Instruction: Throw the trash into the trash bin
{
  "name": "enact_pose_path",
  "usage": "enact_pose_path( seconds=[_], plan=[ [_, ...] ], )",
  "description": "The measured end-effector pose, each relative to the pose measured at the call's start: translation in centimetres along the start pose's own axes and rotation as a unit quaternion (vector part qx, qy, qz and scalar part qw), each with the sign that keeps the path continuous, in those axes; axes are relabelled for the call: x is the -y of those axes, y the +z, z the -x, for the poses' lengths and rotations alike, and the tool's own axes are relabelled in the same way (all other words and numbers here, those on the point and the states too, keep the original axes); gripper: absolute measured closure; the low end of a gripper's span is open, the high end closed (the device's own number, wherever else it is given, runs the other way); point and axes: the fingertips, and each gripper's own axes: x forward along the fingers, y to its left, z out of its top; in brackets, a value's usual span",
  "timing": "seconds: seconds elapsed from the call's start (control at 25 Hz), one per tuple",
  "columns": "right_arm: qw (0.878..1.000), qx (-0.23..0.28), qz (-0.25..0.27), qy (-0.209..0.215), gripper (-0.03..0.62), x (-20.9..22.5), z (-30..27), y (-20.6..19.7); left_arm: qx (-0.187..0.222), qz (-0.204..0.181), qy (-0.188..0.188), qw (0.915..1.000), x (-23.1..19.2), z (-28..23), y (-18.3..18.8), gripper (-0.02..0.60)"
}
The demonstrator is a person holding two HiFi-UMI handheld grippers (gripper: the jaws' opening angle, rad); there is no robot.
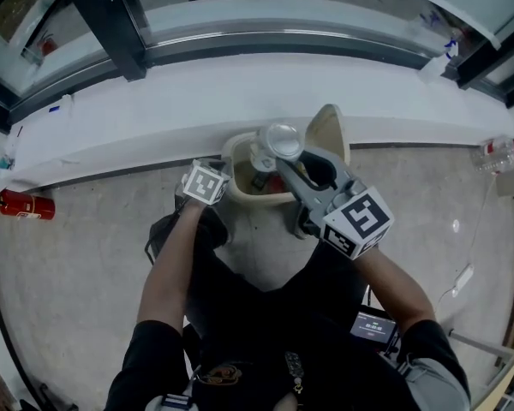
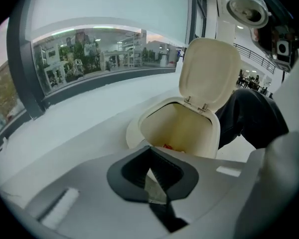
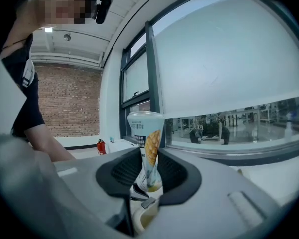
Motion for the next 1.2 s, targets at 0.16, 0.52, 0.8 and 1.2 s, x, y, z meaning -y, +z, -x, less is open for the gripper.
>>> enact_pose_path(
  seconds=[0.16, 0.52, 0.8, 1.2],
  plan=[
    [1.0, -0.003, -0.005, -0.012, 0.496, 0.8, 0.7, -0.4, 0.022, 0.002, 0.011, 0.9997, 0.0, 1.9, 1.4, 0.578],
    [0.998, -0.052, -0.009, -0.034, 0.496, 2.1, -1.7, -4.9, 0.058, -0.015, 0.019, 0.998, 0.3, 4.9, 3.2, 0.578],
    [0.992, -0.104, -0.036, -0.061, 0.496, 4.3, -4.7, -10.9, 0.087, -0.017, 0.013, 0.996, 1.4, 5.8, 4.5, 0.578],
    [0.976, -0.19, -0.083, -0.07, 0.496, 6.4, -8.3, -20.0, 0.099, -0.008, 0.001, 0.995, 2.3, 5.1, 5.3, 0.578]
  ],
)
